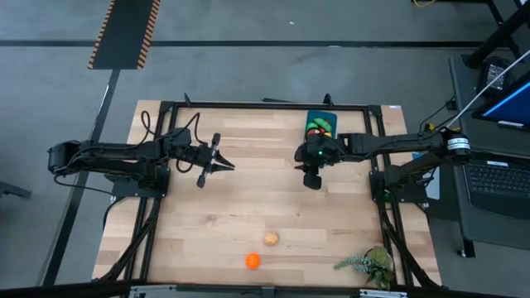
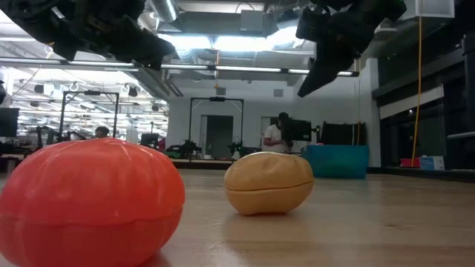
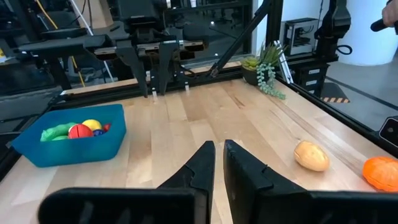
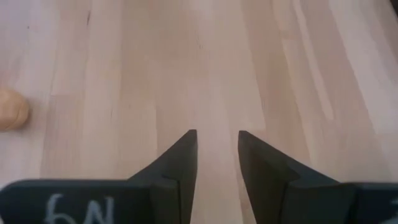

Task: Pick and placing Produce into tupperware
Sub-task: Put the brown potato into the blue bin

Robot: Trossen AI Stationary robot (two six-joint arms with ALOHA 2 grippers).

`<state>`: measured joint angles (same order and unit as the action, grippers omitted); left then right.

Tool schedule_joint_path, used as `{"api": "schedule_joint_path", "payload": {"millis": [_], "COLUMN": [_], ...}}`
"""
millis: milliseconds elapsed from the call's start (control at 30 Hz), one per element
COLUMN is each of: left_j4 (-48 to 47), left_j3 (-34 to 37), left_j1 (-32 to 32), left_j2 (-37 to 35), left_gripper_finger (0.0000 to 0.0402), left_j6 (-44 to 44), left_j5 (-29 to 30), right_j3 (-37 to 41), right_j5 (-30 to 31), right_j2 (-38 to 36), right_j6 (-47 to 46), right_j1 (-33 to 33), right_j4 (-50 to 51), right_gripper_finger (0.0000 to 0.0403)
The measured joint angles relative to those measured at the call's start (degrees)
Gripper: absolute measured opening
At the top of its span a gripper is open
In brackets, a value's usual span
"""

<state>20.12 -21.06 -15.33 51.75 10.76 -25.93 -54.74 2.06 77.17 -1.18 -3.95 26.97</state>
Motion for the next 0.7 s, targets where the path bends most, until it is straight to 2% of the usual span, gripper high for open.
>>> {"api": "schedule_joint_path", "payload": {"millis": [233, 467, 700], "left_j4": [0.0, 0.0, 0.0], "left_j3": [0.0, 0.0, 0.0], "left_j1": [0.0, 0.0, 0.0], "left_j2": [0.0, 0.0, 0.0], "left_gripper_finger": [0.0037, 0.0044, 0.0039], "left_j6": [0.0, -0.2, -1.4], "left_j5": [0.0, 0.0, 0.0], "right_j3": [0.0, 0.0, -0.1], "right_j5": [-0.8, -0.8, -0.8], "right_j2": [0.0, 0.0, 2.6], "right_j6": [-2.6, -9.2, -7.5], "right_j1": [0.0, 0.2, 4.3], "right_j4": [-0.7, -3.3, -6.2], "right_gripper_finger": [0.0136, 0.0212, 0.0273]}}
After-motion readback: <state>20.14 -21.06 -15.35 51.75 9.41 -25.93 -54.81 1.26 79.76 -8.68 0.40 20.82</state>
